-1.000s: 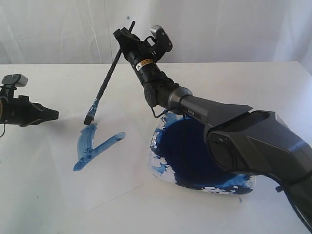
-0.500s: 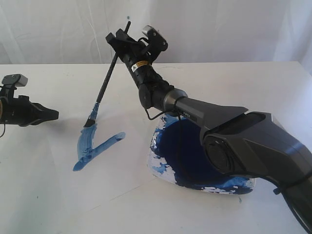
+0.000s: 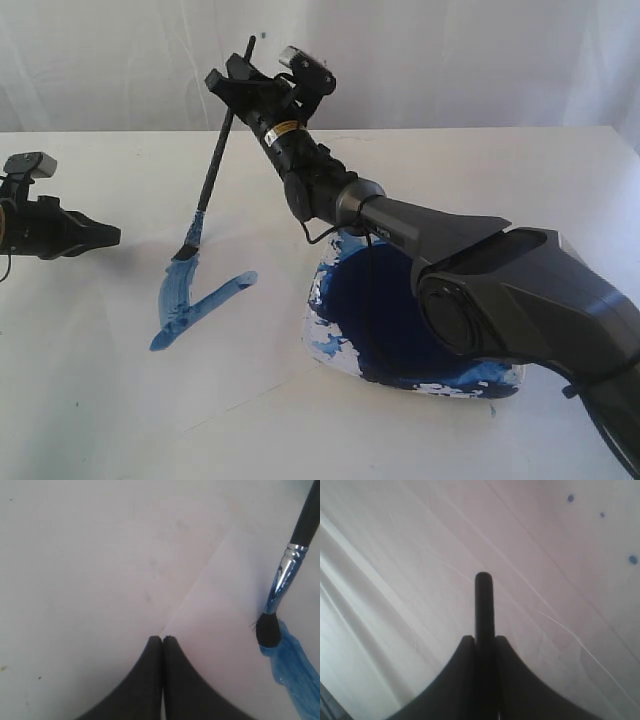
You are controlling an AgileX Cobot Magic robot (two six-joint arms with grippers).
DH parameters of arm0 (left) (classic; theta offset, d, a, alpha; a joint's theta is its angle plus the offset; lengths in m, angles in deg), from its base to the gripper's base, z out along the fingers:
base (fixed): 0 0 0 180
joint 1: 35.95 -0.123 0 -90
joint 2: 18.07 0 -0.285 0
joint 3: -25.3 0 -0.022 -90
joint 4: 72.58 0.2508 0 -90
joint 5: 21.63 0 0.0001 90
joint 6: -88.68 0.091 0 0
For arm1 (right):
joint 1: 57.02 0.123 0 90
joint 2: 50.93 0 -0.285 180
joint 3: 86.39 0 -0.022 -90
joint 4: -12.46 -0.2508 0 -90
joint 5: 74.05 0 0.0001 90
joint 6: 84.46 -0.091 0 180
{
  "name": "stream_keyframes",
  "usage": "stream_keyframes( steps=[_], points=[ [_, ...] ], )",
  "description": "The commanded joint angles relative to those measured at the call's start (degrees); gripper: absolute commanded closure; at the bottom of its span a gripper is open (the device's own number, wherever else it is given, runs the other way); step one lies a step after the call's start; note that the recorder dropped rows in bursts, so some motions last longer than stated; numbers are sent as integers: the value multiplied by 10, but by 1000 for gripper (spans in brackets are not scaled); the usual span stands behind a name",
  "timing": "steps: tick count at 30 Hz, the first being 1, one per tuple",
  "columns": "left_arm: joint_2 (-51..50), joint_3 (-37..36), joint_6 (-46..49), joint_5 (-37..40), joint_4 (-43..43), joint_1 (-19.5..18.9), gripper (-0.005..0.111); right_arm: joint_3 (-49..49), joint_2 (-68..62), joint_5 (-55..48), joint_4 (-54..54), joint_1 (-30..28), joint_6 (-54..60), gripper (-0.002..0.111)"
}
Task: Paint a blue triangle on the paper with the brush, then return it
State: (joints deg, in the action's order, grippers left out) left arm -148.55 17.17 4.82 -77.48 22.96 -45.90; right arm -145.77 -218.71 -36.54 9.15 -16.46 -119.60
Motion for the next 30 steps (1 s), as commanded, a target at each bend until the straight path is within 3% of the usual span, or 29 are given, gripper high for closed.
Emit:
stream_keyframes(
  steps=[1, 30],
  points=[
    [1, -3, 2, 1, -4, -2, 107, -2, 12, -9, 57, -6, 15, 108],
    [1, -3, 2, 1, -4, -2, 107, -1, 70, -258, 114, -6, 15, 108]
  ],
)
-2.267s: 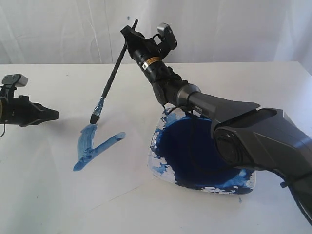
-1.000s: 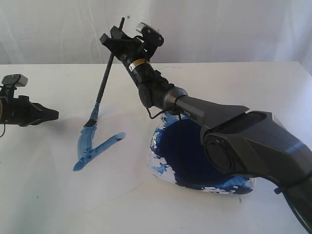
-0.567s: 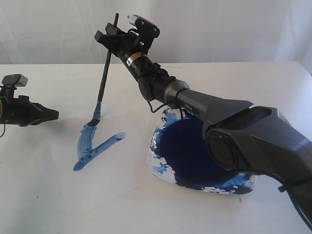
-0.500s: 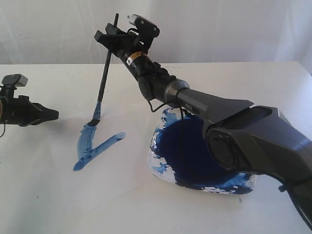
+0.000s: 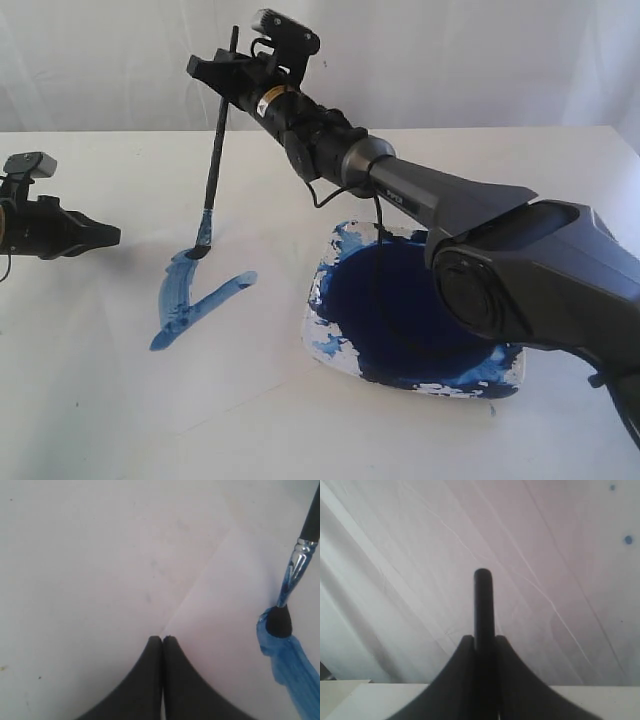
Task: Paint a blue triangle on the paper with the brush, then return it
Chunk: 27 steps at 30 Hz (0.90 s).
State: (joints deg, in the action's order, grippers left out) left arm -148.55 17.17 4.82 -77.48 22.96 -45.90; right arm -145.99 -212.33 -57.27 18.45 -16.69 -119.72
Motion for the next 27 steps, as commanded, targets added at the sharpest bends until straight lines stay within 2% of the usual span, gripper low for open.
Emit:
stream_keyframes(
  steps=[1, 10, 16, 27],
  points=[
    [1, -3, 2, 1, -4, -2, 107, 1, 9, -68, 21, -4, 16, 108],
    [1, -3, 2, 1, -4, -2, 107, 1, 37, -168, 62, -1, 20, 108],
    [1, -3, 2, 1, -4, -2, 107, 1, 52, -196, 65, 2, 21, 108],
    [1, -3, 2, 1, -4, -2, 107, 1, 55, -186, 65, 10, 21, 108]
  ],
)
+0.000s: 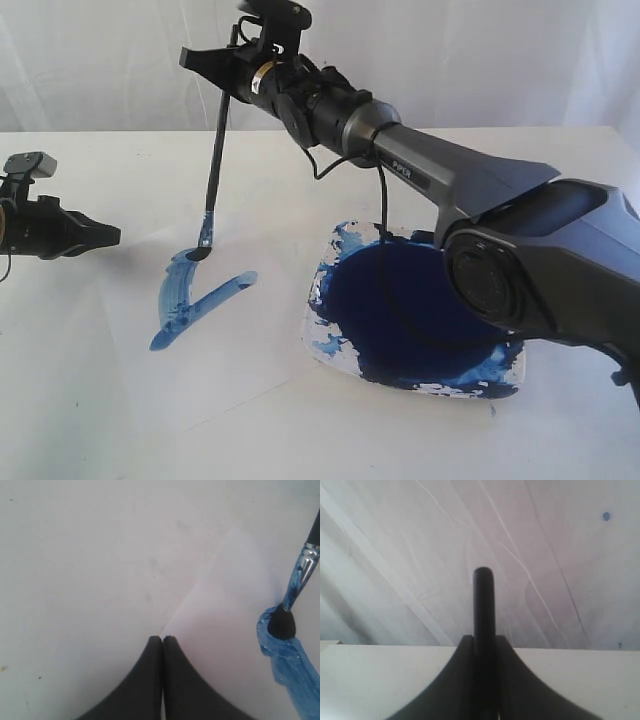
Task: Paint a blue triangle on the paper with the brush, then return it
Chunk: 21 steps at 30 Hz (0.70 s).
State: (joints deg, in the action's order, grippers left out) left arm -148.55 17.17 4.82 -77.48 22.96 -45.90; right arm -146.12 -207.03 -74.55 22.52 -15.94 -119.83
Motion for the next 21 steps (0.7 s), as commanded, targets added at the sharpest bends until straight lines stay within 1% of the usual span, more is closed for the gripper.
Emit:
stream_keyframes(
  steps=[1, 21],
  points=[
    [1, -3, 2, 1, -4, -2, 107, 3, 2, -16, 24, 2, 22, 108],
    [1, -3, 2, 1, -4, -2, 107, 3, 23, -47, 22, 2, 37, 108]
  ],
)
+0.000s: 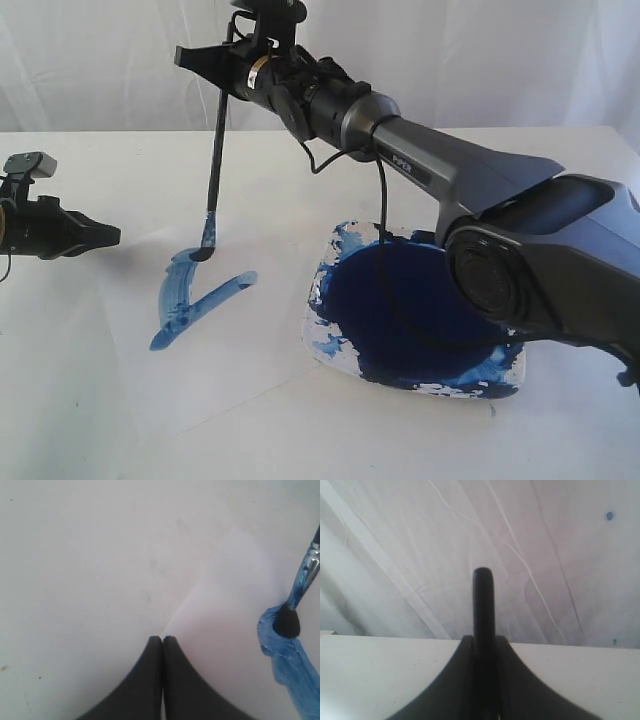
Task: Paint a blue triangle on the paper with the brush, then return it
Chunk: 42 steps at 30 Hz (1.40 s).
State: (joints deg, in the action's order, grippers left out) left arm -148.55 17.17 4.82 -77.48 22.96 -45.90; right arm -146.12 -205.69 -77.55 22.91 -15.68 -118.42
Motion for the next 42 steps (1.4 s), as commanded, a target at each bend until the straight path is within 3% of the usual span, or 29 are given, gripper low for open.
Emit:
stream_keyframes(
  steps=[1, 33, 42],
  points=[
    [1, -3, 2, 1, -4, -2, 107, 3, 12, -16, 18, 0, 23, 108],
    [1, -3, 2, 2, -4, -2, 107, 3, 56, -196, 6, 0, 77, 108],
    [1, -3, 2, 2, -4, -2, 107, 3, 56, -181, -34, 0, 114, 108]
  ],
)
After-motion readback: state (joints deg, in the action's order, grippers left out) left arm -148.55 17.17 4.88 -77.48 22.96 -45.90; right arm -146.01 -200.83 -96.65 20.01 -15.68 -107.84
